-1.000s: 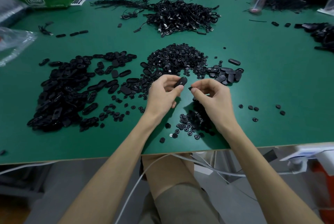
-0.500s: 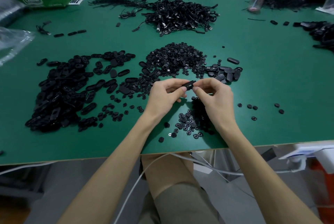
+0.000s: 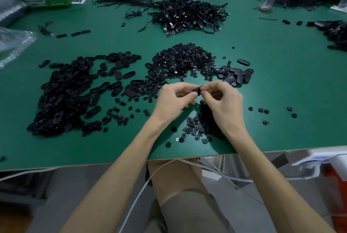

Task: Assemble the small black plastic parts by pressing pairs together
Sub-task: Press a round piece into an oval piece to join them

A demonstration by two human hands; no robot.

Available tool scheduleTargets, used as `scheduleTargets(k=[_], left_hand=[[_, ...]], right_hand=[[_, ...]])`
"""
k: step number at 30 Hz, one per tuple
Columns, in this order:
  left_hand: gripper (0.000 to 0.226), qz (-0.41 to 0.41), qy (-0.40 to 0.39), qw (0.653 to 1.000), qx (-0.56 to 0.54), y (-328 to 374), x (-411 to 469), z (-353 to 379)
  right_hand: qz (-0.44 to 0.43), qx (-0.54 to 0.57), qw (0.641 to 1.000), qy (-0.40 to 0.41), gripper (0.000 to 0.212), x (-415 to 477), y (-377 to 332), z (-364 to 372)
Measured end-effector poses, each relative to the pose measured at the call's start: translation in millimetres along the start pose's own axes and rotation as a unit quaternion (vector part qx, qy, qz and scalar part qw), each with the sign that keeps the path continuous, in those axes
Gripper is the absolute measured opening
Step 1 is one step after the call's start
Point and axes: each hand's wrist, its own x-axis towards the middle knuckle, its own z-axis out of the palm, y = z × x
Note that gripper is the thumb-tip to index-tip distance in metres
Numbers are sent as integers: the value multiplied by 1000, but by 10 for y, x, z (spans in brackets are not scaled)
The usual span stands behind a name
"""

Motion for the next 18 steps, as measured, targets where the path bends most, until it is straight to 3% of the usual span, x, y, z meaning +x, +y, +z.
scheduleTargets(k=[11, 18], left_hand=[[16, 4, -7, 1000, -22, 13, 0, -11], [16, 7, -13, 999, -33, 20, -5, -29]], right_hand=[[-57, -8, 998, 8, 3, -13, -13, -1], [2, 95, 995, -20, 20, 32, 31, -40]])
